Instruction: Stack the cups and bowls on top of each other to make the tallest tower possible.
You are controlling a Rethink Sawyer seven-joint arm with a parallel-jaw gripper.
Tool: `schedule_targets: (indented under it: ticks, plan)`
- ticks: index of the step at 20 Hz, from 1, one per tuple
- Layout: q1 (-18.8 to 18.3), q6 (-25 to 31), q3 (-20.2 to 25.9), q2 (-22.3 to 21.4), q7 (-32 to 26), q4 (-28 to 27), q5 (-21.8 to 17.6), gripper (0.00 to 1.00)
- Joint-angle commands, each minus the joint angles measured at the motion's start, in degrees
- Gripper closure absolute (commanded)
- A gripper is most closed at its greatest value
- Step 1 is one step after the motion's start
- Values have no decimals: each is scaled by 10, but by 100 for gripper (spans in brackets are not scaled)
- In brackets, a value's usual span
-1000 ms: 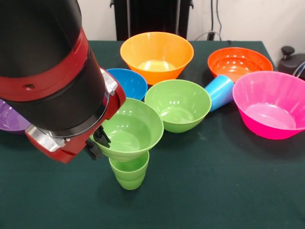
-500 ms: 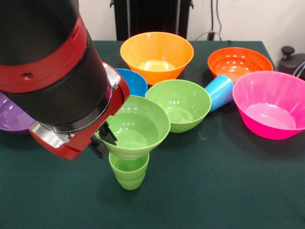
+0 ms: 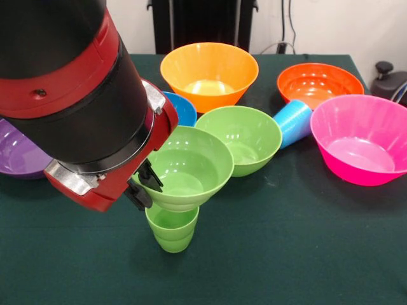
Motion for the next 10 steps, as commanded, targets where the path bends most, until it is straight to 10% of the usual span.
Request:
schedule_targets:
  ticks: [1,10]
  plan:
    - [0,33,-74,27,-86,-48,-9,100]
    - [-4,23,-90,28,-88,-42,13,100]
